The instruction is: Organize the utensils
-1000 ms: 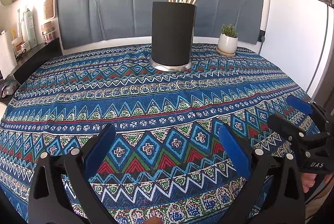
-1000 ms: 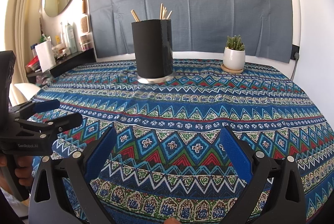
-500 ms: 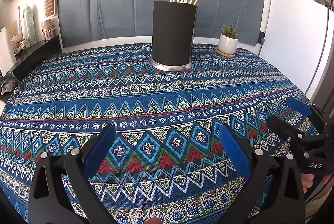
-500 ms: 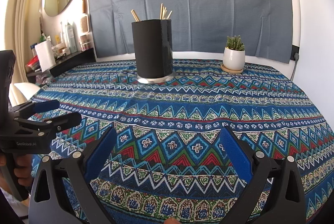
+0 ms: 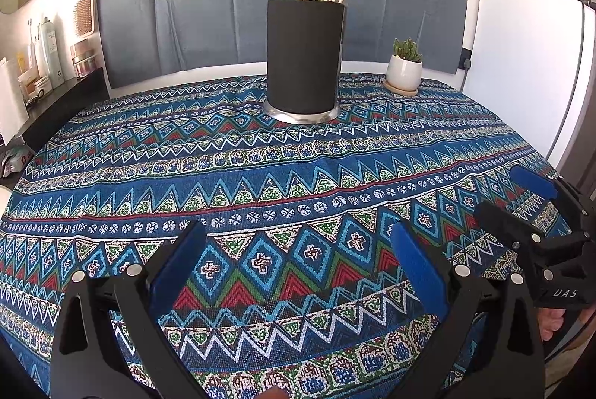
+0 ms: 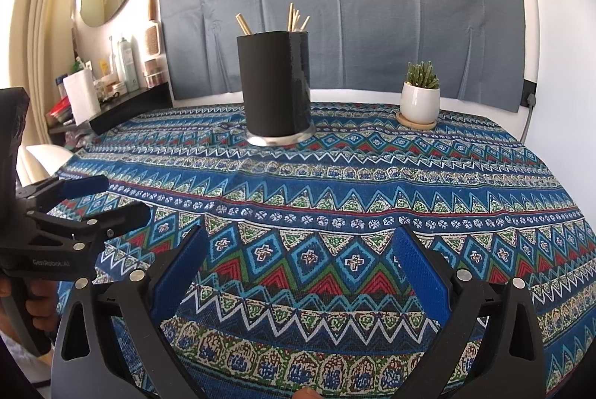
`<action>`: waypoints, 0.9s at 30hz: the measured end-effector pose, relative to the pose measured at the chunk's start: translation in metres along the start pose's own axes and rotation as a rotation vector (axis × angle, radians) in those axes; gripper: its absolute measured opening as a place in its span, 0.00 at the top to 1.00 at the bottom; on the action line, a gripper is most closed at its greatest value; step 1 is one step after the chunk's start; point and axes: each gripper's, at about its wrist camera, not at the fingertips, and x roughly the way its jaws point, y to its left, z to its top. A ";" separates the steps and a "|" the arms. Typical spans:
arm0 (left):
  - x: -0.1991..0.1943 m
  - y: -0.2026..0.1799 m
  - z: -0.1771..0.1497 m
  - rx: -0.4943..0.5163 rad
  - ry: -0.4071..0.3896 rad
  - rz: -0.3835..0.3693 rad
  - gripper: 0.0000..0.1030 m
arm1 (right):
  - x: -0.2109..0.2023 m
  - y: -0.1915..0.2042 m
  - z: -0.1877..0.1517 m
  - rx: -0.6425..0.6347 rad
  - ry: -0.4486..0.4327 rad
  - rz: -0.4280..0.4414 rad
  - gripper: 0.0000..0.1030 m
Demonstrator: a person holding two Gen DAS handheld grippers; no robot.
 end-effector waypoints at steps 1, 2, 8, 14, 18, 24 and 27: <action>0.000 0.000 0.000 -0.001 0.001 -0.001 0.06 | 0.000 0.000 0.000 0.000 0.001 0.000 0.08; 0.000 0.001 0.000 -0.001 0.002 -0.002 0.06 | 0.001 0.000 0.000 0.000 0.003 0.002 0.08; 0.002 0.002 0.000 -0.003 0.006 -0.002 0.06 | 0.001 -0.001 0.000 -0.001 0.006 0.006 0.08; 0.003 0.002 0.000 0.002 0.005 0.000 0.06 | 0.001 -0.001 0.000 0.000 0.005 0.005 0.08; 0.003 0.002 0.000 0.001 0.005 -0.001 0.06 | 0.001 -0.001 0.000 -0.001 0.006 0.005 0.08; 0.004 0.001 0.000 0.004 0.010 0.000 0.06 | 0.001 -0.001 0.001 -0.006 0.009 0.006 0.08; 0.004 0.001 0.000 0.005 0.009 0.002 0.06 | 0.001 -0.001 0.001 -0.007 0.010 0.007 0.08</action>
